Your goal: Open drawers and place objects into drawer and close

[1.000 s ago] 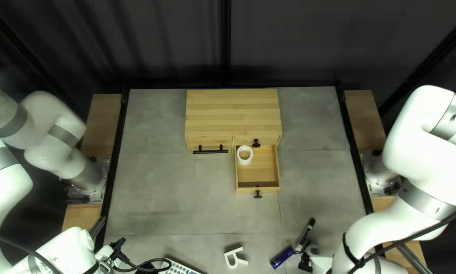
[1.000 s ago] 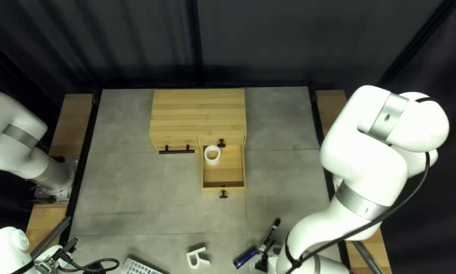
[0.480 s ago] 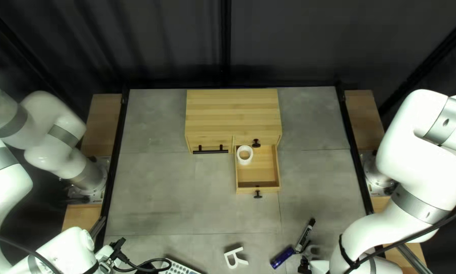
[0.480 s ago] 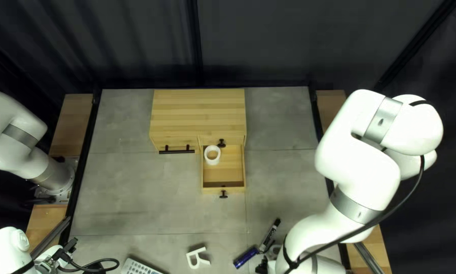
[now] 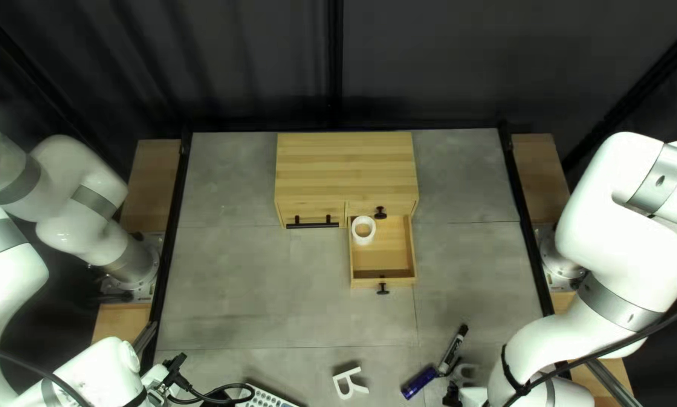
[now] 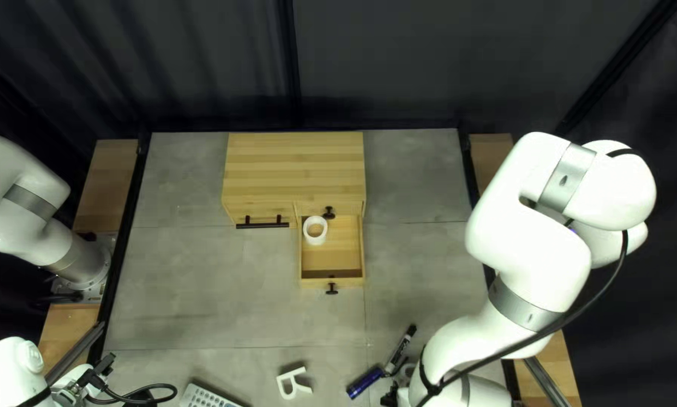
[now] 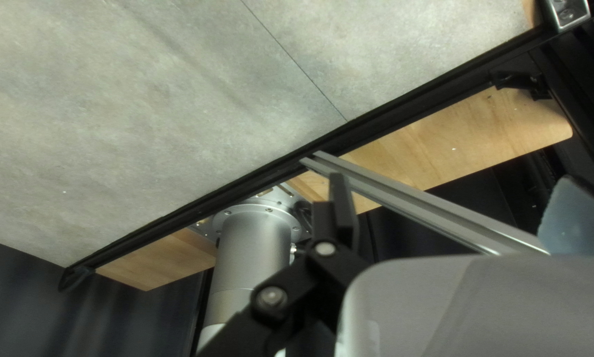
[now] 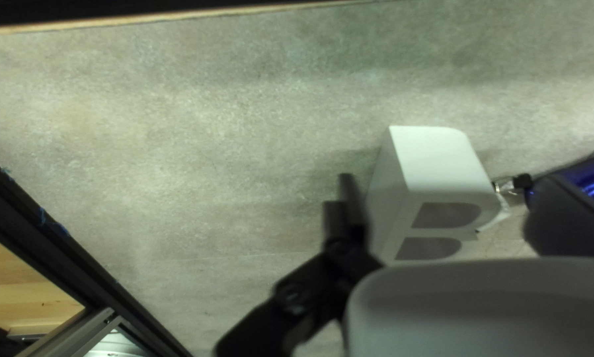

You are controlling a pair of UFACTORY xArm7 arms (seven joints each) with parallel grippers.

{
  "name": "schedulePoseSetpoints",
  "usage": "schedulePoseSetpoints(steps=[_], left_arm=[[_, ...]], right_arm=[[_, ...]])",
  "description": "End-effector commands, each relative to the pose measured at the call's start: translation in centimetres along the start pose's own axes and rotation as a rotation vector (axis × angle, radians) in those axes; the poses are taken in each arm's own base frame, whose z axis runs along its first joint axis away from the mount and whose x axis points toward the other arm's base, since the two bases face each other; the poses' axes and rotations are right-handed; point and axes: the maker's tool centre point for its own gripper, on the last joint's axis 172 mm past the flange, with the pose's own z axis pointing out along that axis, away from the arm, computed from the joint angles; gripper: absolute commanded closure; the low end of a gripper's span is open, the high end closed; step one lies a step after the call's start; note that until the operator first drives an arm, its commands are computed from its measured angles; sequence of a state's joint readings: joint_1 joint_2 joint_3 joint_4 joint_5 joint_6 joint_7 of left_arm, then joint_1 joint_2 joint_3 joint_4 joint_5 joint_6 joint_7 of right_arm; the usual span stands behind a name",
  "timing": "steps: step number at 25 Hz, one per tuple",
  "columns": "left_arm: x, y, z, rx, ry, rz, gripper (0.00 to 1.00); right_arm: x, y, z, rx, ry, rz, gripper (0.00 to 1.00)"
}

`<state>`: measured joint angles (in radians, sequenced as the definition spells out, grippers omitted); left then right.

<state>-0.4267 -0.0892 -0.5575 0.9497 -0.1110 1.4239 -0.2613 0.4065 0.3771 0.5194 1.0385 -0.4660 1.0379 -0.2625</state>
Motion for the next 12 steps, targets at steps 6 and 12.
schedulePoseSetpoints(steps=[6, 12], left_arm=[[0.0, 0.0, 0.0, 0.000, 0.000, 0.000, 0.00], [0.0, 0.0, 0.0, 0.000, 0.000, 0.000, 0.00]], right_arm=[[-7.6, 1.7, -6.3, 0.018, -0.050, 0.008, 0.97], [-15.1, 6.3, -7.8, -0.008, -0.115, -0.015, 0.97]])
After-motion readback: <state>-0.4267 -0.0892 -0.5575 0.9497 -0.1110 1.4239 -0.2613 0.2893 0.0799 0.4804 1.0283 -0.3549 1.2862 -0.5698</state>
